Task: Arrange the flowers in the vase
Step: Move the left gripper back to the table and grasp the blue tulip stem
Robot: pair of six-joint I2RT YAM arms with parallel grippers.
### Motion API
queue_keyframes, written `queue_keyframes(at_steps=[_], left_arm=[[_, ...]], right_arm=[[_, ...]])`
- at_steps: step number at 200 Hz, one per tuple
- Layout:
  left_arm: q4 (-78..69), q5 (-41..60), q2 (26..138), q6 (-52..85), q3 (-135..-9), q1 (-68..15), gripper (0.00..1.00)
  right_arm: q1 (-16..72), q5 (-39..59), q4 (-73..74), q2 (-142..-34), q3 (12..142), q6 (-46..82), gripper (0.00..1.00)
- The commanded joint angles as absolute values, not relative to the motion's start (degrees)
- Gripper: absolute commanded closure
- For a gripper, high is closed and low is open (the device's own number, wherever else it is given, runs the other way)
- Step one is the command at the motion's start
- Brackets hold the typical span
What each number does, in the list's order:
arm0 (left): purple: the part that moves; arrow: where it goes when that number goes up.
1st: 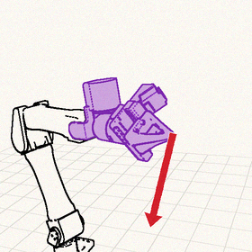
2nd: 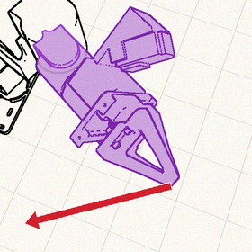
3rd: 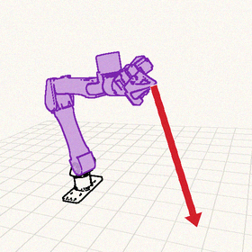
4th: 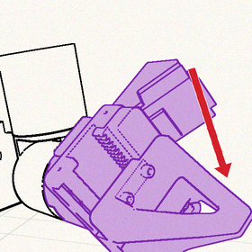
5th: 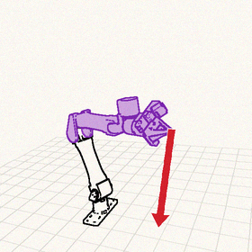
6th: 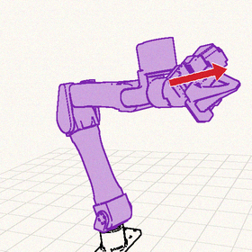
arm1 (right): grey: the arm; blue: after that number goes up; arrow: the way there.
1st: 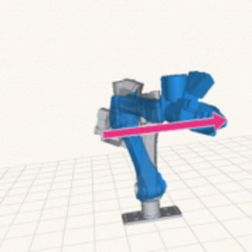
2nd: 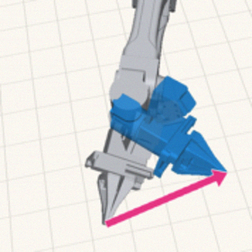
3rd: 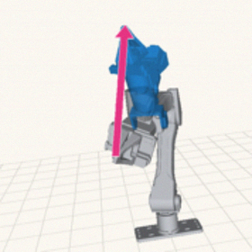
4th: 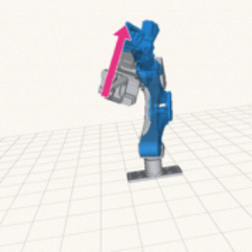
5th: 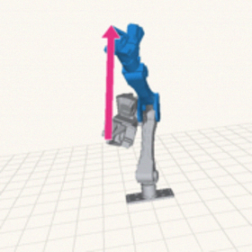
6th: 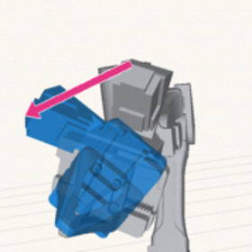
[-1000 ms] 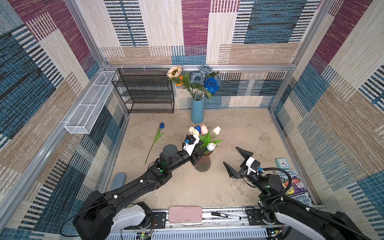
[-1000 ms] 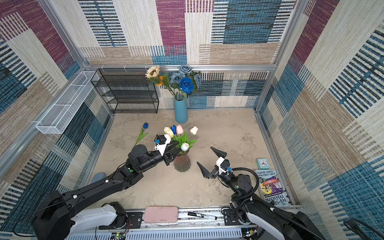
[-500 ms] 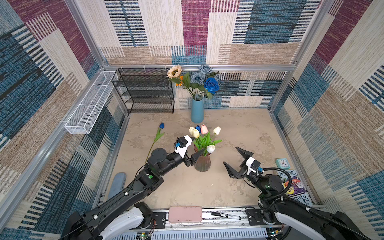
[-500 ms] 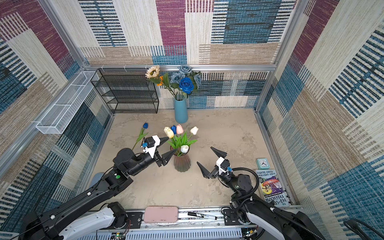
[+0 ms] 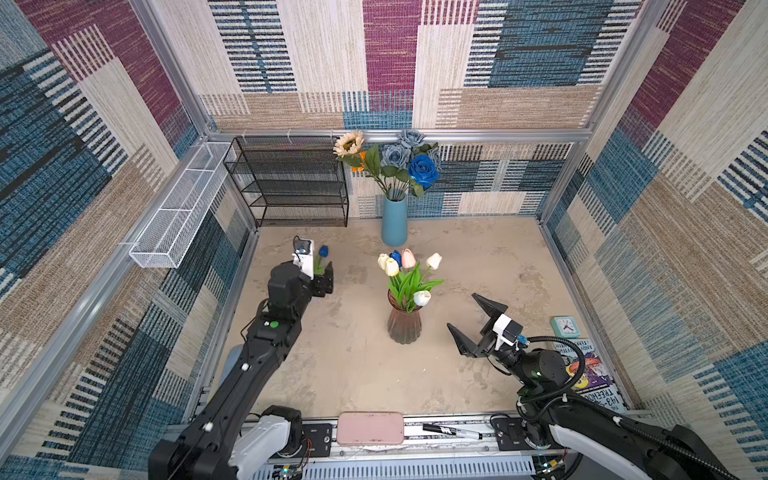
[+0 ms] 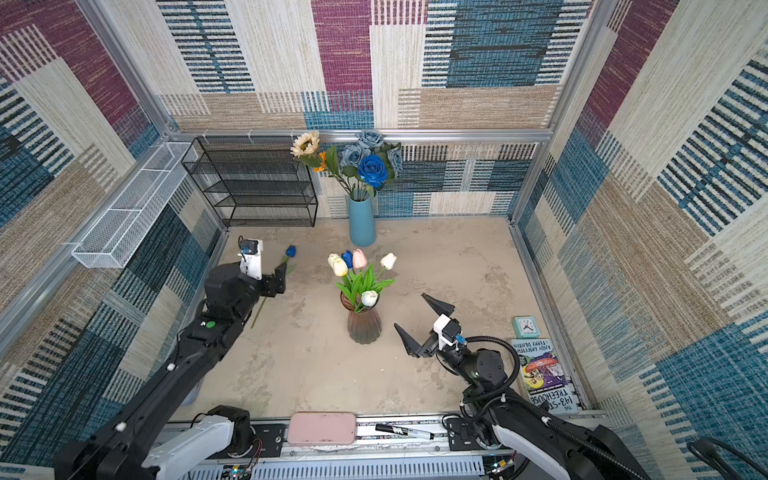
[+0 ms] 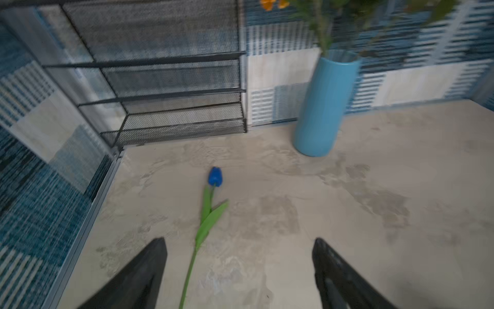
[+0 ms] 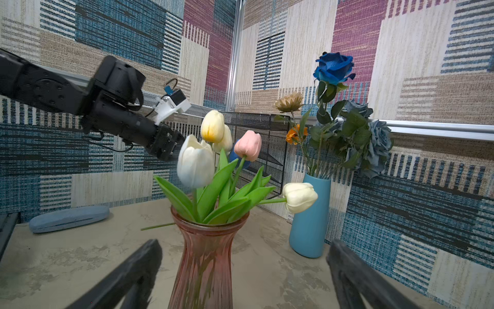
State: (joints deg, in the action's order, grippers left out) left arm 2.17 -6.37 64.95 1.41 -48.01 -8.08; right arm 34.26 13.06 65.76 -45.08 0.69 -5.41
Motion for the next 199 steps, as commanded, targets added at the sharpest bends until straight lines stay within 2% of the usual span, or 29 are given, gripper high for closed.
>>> queue_keyframes(at_steps=[1, 14, 36, 71, 114, 156, 164, 199], left_arm=[[20.0, -5.9, 75.9, 7.5, -56.3, -3.9, 0.21], [25.8, -5.8, 83.1, 6.2, -61.6, -2.2, 0.23], [33.2, -3.1, 93.0, 3.2, -70.1, 0.1, 0.19], [39.8, -0.2, 103.7, -3.3, -79.6, 0.3, 0.17], [46.7, -2.4, 113.1, -6.8, -87.6, 0.3, 0.34], [47.3, -5.6, 115.7, -7.5, -87.4, 0.7, 0.37], [47.5, -5.8, 116.5, -7.7, -87.7, 0.8, 0.41], [48.0, -8.1, 118.9, -8.2, -88.6, 1.0, 0.44]], right_arm=[[34.4, 13.8, 66.7, -44.8, 1.0, -5.1, 0.0], [34.4, 13.8, 66.7, -44.7, 0.9, -5.0, 0.0], [34.4, 13.8, 66.6, -44.6, 0.9, -5.0, 0.0], [34.4, 13.8, 66.5, -44.5, 0.9, -5.0, 0.0], [34.4, 13.9, 66.6, -44.9, 1.1, -5.0, 0.0], [34.4, 13.7, 66.5, -44.8, 1.1, -5.1, 0.0], [34.4, 13.7, 66.6, -45.0, 1.1, -5.0, 0.0], [34.4, 14.0, 66.6, -45.2, 1.1, -5.0, 0.0]])
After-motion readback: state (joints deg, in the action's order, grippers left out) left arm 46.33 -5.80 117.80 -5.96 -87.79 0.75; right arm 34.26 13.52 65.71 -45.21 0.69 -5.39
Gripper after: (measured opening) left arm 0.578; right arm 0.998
